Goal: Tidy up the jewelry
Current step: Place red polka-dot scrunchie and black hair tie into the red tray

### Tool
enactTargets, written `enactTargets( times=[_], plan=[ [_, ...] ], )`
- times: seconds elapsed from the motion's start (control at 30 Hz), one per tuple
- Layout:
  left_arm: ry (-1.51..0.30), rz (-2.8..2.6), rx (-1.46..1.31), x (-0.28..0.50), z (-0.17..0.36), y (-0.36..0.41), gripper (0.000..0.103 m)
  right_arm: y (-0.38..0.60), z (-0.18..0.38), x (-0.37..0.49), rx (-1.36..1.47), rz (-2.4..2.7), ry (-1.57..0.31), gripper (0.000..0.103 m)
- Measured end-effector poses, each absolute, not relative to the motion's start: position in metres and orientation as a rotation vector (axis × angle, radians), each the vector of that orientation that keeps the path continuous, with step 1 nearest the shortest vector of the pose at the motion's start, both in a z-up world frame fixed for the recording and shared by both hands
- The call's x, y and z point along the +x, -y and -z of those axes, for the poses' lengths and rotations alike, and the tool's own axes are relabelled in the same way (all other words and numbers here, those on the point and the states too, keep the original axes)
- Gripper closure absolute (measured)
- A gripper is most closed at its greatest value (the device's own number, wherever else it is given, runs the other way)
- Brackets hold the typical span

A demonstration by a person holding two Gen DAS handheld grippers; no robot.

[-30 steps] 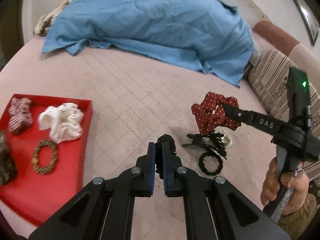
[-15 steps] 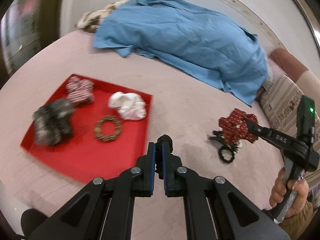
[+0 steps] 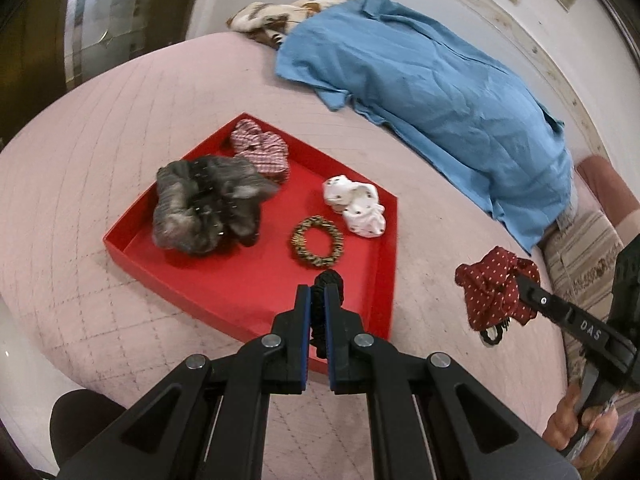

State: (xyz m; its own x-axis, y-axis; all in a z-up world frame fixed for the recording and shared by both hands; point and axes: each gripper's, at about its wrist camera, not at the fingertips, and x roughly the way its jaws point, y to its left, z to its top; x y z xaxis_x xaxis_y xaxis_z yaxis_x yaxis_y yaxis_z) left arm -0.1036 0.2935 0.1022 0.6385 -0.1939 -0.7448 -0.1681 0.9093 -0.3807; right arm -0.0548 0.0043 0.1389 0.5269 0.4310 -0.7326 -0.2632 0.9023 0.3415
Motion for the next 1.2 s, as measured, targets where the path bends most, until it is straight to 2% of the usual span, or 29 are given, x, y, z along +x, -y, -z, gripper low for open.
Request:
enactTargets(
  times=[0.57,1.2],
  plan=[
    [-0.916,0.004,-0.518,-0.093,-0.069,-0.319,0.097,-0.114,-0.111,-0.042,0.038,-0.541,-1.019,0.092],
    [-0.907,0.006,-0.536,-0.089,-0.066,-0.324,0.095,-0.152,-0.065,-0.022,-0.061,-0.557,-1.123,0.09]
  ],
)
